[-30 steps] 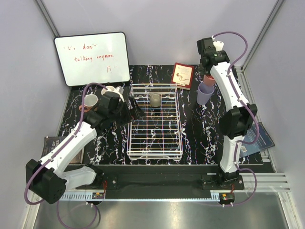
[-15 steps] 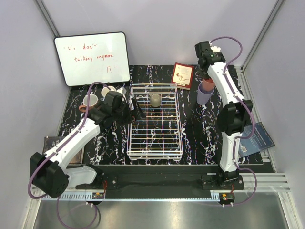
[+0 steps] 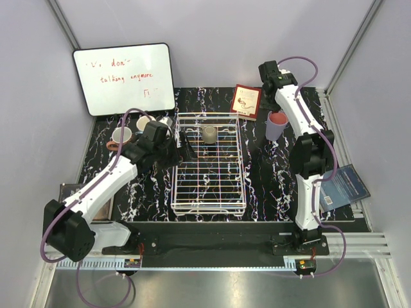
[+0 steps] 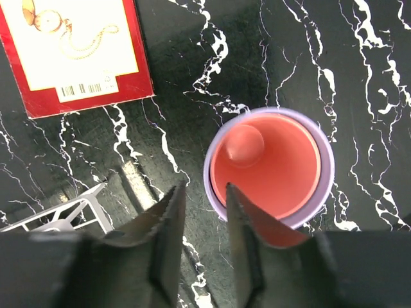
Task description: Unload the cups from the dish rack
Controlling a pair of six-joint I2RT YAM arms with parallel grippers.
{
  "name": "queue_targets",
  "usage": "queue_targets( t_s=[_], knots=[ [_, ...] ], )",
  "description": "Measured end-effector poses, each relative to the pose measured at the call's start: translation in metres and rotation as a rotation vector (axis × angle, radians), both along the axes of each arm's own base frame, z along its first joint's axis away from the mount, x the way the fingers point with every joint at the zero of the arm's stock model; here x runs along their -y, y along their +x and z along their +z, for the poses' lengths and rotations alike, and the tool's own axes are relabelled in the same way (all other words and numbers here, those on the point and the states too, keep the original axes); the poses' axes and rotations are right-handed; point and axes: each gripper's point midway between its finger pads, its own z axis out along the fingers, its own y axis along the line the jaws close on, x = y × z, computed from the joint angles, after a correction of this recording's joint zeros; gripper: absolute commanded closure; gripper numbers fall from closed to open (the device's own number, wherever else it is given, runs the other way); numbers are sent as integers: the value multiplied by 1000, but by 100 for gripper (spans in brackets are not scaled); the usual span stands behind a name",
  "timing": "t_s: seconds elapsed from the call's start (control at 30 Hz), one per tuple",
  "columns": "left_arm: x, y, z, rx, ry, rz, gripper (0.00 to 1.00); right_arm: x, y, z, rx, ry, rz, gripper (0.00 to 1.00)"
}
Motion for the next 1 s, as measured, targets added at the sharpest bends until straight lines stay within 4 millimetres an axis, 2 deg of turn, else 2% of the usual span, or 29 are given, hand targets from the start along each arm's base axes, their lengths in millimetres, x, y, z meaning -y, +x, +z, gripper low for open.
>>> queue_targets(
  t_s=[0.07,0.2,0.3,0.37,0.47,0.57,0.67,0.77,0.87,1.0],
  knots=[
    [1,3,3,7,-2,-2,1,-1,0,1,3,3,1,46],
    [4,8,7,17,0,-8,1,-5,-1,14,26,32,16,39],
    [6,14,9,27,9,-15,1,-12,-5,40,74,82,40,33],
    [7,20,12,41,20,-22,1,-22,-11,68,148,152,79,29],
    [12,36,18,70,44,-39,1,-41,-41,111,259,290,175,26],
    [18,57,21,98,81,-55,1,-61,-87,156,382,446,296,24],
    [25,88,18,128,153,-63,1,-76,-133,188,480,563,410,23],
    [31,114,8,135,216,-62,1,-85,-170,194,508,630,485,24],
    [39,138,-7,128,260,-61,1,-89,-200,184,489,675,522,24],
    [50,163,-27,113,290,-53,1,-88,-225,176,479,703,540,24]
  ],
)
